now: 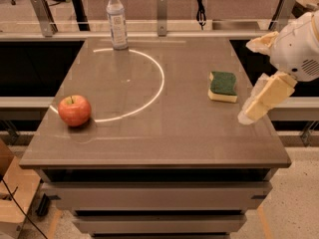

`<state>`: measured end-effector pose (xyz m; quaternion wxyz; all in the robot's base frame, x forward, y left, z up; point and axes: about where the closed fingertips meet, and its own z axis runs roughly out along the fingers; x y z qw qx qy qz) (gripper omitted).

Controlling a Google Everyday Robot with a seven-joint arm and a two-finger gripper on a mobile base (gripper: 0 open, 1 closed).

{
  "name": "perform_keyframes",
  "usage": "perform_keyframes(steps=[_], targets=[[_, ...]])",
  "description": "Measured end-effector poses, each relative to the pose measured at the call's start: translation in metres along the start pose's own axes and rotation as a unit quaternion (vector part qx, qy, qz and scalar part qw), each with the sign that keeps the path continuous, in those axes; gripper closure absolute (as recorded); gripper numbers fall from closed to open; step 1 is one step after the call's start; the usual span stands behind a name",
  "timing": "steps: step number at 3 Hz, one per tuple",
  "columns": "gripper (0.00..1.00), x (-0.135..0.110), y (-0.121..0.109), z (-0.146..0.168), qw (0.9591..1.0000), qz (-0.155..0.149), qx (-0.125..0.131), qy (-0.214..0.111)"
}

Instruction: Move sponge near blue plastic bottle

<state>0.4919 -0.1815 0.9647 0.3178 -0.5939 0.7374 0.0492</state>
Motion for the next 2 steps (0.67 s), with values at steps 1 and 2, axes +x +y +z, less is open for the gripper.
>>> perform_keyframes(steps=[1, 2], targets=[[0.00, 0.008, -0.021, 0.016, 0.9995, 0.016, 0.009, -0.024], [0.00, 0.033, -0.068, 0.067, 0.9961, 0.057, 0.031, -0.060]])
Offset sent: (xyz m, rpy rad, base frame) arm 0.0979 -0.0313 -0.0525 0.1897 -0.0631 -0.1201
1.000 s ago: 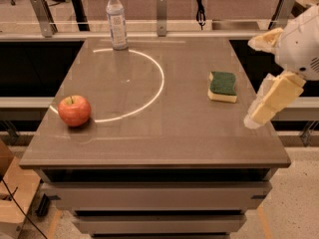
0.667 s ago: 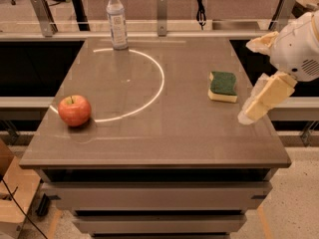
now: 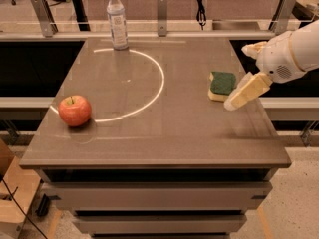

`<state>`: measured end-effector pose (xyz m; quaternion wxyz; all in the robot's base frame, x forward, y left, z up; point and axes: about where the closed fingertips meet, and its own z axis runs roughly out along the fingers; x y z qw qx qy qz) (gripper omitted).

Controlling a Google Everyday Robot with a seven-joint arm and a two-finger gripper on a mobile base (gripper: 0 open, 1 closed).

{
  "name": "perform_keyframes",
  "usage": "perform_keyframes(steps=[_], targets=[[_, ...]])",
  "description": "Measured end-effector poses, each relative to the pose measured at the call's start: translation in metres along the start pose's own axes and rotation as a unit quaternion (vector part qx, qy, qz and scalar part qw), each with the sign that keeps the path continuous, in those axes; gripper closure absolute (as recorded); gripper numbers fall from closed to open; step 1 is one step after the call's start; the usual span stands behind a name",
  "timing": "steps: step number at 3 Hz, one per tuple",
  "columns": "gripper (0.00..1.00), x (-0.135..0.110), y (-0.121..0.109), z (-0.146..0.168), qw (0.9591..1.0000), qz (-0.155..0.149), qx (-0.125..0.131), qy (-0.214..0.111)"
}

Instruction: Move sponge near blue plastic bottle

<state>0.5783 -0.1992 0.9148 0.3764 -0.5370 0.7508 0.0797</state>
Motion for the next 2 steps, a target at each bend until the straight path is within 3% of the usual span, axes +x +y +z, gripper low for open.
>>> perform_keyframes(steps=[2], targets=[[0.00, 0.0050, 0.0002, 0.0103, 0.9998, 0.020, -0.005, -0.004]])
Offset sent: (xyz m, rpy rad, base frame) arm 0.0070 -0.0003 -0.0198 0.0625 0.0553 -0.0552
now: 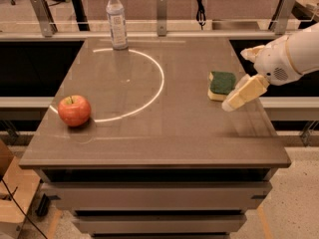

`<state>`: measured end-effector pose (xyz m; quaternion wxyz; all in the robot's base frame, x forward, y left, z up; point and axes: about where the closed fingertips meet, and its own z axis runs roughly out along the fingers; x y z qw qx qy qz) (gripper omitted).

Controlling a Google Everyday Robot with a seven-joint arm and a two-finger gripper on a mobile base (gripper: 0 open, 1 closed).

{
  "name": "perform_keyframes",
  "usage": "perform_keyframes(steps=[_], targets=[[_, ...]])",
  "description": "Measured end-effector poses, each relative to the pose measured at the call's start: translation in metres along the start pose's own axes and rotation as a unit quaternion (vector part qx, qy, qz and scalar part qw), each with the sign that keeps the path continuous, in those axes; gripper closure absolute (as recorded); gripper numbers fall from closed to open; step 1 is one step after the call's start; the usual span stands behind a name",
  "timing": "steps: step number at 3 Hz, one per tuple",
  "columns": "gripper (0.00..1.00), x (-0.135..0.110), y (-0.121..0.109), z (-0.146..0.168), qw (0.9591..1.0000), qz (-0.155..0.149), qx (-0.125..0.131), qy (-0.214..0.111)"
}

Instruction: Move sponge near blue plastic bottle

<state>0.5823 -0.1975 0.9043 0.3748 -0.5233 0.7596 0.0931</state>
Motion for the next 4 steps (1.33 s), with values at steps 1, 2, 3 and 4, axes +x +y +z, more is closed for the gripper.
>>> perform_keyframes(steps=[1, 2, 3, 4], targets=[[0.00, 0.002, -0.015, 0.017, 0.9981, 0.035, 0.012, -0.050], [0.00, 0.005, -0.039, 0.040, 0.9919, 0.072, 0.023, -0.102], [0.00, 0.014, -0.056, 0.060, 0.9884, 0.094, 0.030, -0.115], [0.00, 0.031, -0.068, 0.075, 0.9877, 0.112, 0.037, -0.103]])
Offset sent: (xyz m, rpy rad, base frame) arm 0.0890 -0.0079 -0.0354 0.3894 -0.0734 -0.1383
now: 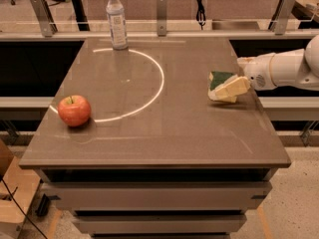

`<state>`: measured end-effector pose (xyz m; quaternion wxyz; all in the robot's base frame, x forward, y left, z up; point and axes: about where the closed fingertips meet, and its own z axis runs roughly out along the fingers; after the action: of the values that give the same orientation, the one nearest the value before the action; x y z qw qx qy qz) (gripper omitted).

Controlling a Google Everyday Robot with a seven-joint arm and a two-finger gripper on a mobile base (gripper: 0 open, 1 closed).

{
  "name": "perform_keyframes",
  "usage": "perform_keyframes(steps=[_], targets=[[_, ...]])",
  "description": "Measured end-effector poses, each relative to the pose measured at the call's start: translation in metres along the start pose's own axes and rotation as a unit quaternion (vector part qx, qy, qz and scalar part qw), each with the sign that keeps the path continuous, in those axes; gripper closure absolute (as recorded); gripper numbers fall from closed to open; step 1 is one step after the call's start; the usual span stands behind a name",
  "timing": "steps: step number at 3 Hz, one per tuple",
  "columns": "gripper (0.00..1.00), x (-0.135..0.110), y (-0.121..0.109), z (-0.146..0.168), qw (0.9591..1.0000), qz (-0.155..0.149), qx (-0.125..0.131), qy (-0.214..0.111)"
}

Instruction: Move sponge near blue plastic bottle

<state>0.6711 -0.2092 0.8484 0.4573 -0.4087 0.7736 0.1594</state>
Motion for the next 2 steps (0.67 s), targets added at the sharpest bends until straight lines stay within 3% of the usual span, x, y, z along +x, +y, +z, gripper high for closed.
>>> perform_keyframes(steps=[1, 2], targets=[[0.00, 0.0140, -0.0027, 0.0096, 0.9998, 0.010, -0.002, 0.017], [0.17, 0.0152, 0.0009, 0.0140, 0.9996, 0.005, -0.006, 0.028]])
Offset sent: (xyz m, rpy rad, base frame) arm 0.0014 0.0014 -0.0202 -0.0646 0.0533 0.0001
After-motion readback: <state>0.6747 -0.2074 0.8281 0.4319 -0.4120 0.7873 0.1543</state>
